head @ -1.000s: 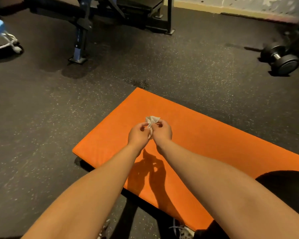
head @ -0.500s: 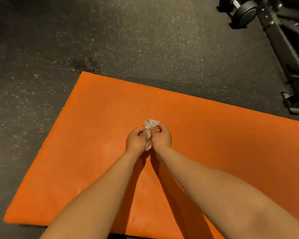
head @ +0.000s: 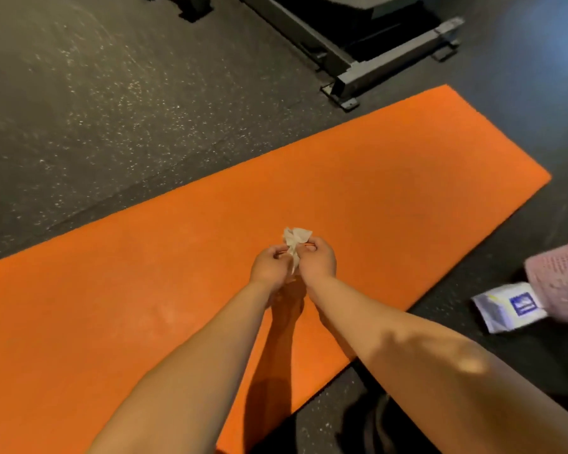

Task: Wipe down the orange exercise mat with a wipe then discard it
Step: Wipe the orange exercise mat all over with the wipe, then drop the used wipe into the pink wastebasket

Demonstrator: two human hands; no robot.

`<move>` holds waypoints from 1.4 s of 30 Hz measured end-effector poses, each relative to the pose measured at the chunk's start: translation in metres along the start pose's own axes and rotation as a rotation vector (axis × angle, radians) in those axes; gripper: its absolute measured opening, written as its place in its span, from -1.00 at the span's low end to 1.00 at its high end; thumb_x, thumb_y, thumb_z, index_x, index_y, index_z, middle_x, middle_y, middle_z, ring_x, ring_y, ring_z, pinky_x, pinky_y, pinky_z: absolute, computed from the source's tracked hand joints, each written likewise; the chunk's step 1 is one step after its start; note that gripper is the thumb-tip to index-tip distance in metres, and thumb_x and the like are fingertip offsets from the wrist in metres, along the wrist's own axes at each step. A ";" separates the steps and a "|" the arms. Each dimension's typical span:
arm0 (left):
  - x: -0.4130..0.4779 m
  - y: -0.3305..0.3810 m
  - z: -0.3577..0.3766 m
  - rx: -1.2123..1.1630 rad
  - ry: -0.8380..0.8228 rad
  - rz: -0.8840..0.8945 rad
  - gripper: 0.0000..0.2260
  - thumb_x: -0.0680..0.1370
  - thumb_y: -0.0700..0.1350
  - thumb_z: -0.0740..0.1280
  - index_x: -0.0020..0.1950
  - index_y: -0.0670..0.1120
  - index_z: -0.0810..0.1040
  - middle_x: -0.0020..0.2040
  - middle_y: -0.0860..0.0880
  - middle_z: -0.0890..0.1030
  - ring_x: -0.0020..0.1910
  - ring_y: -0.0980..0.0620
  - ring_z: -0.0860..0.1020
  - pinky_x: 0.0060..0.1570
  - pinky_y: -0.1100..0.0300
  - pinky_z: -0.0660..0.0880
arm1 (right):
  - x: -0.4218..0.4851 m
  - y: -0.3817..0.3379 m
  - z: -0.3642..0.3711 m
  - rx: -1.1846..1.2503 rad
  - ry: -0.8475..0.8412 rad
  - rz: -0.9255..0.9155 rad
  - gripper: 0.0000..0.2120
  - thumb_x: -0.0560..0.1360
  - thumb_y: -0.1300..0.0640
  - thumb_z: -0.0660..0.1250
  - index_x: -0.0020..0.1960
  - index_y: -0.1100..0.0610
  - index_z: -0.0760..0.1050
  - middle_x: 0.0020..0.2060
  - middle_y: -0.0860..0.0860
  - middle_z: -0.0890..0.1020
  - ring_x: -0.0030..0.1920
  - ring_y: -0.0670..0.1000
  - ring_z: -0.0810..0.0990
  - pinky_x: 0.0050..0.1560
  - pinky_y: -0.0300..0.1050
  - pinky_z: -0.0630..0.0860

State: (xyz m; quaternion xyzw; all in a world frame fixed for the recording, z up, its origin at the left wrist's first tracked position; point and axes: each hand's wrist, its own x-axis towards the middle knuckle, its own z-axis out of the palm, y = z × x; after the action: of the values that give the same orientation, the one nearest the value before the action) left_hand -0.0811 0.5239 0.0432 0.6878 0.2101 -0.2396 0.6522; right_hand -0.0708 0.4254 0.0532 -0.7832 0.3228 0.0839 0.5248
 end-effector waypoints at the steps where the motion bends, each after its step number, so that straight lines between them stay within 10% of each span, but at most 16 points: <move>1: 0.002 -0.002 0.012 0.005 -0.035 -0.004 -0.78 0.65 -0.19 0.23 0.28 -0.05 0.52 -0.04 -0.08 0.64 -0.18 -0.06 0.56 -0.22 0.12 0.44 | 0.005 0.008 -0.011 -0.001 0.017 0.018 -0.93 0.63 0.19 0.25 -0.04 0.12 0.45 -0.26 0.00 0.45 -0.31 0.04 0.35 -0.30 -0.08 0.28; 10: 0.026 -0.053 0.080 0.173 -0.208 -0.139 -0.76 0.65 -0.23 0.23 0.30 -0.10 0.53 0.12 -0.01 0.59 0.06 0.01 0.55 0.04 0.18 0.47 | 0.052 0.093 -0.052 0.024 0.037 0.317 -0.80 0.57 0.19 0.35 0.15 0.01 0.60 -0.07 0.02 0.71 -0.08 0.12 0.69 -0.03 0.17 0.66; 14: 0.054 -0.039 0.099 0.316 -0.217 -0.127 -0.68 0.62 -0.24 0.27 0.38 -0.13 0.48 0.28 -0.11 0.58 0.21 -0.12 0.57 0.22 0.05 0.49 | 0.063 0.091 -0.063 0.035 0.093 0.364 -0.80 0.59 0.21 0.31 0.13 -0.02 0.57 -0.09 0.02 0.66 -0.16 0.07 0.60 -0.40 -0.27 0.48; 26: -0.033 0.133 0.142 0.374 -0.119 -0.133 -0.67 0.63 -0.22 0.28 0.36 0.00 0.36 -0.01 -0.12 0.56 -0.12 -0.21 0.62 -0.34 0.10 0.47 | 0.048 -0.053 -0.160 0.308 0.062 0.411 -0.80 0.59 0.31 0.25 0.12 0.10 0.55 0.04 0.10 0.62 0.07 0.12 0.60 0.09 0.06 0.54; 32: -0.099 0.285 0.202 0.392 -0.182 -0.133 -0.86 0.63 -0.30 0.26 0.18 -0.20 0.50 -0.35 -0.11 0.55 -0.48 -0.02 0.50 -0.47 0.21 0.43 | 0.002 -0.169 -0.285 0.557 0.101 0.548 -0.84 0.59 0.24 0.35 0.15 0.09 0.56 0.08 0.21 0.67 -0.15 0.09 0.58 -0.28 -0.10 0.49; 42: -0.180 0.420 0.313 0.515 -0.289 -0.085 -0.80 0.62 -0.13 0.30 -0.07 -0.20 0.67 -0.29 -0.13 0.64 -0.33 -0.08 0.54 -0.22 -0.01 0.55 | -0.056 -0.295 -0.473 0.684 0.304 0.530 -0.80 0.59 0.42 0.20 0.07 0.21 0.53 -0.39 0.09 0.55 -0.57 -0.08 0.47 -0.61 -0.31 0.31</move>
State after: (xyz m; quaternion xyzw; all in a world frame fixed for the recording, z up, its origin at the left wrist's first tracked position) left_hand 0.0107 0.1906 0.4752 0.7800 0.0759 -0.4077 0.4686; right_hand -0.0372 0.1055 0.5116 -0.4587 0.5945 -0.0122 0.6603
